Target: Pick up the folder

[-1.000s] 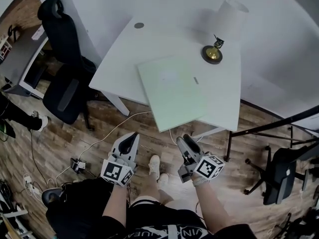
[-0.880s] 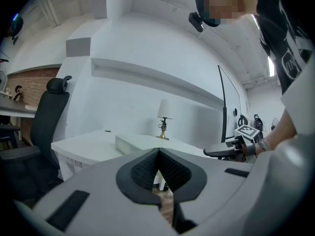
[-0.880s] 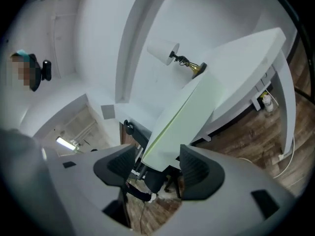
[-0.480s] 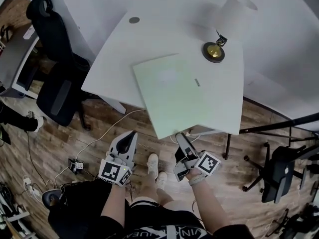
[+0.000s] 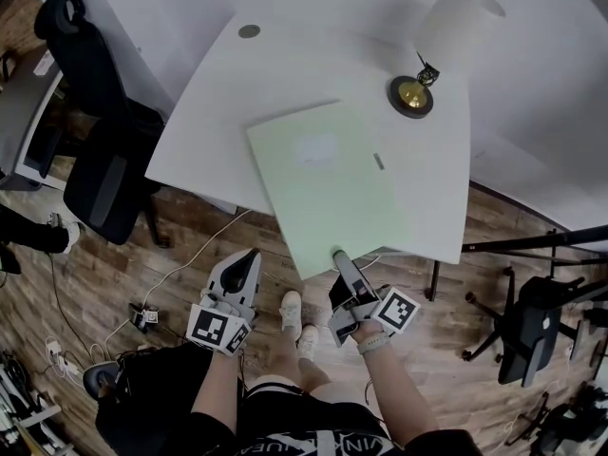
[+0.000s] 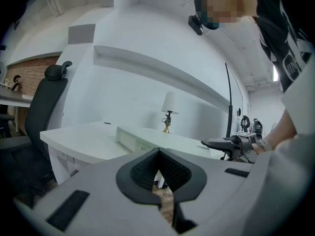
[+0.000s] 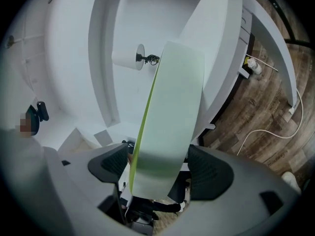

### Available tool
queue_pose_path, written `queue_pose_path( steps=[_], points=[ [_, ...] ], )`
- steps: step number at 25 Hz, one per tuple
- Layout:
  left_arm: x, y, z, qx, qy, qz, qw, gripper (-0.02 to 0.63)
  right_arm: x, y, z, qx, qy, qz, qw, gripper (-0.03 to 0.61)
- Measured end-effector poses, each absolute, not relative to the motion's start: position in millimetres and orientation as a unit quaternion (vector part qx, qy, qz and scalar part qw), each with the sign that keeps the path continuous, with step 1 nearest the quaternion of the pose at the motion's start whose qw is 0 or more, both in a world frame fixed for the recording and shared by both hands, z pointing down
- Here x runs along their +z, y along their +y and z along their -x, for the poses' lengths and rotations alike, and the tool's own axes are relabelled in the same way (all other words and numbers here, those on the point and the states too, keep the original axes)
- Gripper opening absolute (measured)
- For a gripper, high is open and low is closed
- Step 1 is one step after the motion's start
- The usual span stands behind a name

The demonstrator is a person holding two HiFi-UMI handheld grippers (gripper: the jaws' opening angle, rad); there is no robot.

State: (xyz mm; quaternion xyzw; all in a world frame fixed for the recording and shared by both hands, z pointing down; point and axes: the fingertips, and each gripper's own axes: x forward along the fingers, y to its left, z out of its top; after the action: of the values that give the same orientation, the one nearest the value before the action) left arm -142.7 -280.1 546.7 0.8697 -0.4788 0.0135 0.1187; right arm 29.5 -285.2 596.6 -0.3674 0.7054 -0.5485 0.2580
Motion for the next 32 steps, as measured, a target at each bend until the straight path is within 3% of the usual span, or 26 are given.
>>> queue_pose_path(
  steps=[26,32],
  points=[
    [576.5,-302.9,149.4,0.014,-0.479,-0.866,0.142,0.012,607.1,-318.1,-2.8,-0.58,0.687,0.312,0.306,0.351],
    [571.0,-302.2,153.6,0.009,-0.483,-0.865,0.138,0.012,607.7,-316.4,-7.2,-0.584,0.679,0.317,0.313,0.313]
  ],
)
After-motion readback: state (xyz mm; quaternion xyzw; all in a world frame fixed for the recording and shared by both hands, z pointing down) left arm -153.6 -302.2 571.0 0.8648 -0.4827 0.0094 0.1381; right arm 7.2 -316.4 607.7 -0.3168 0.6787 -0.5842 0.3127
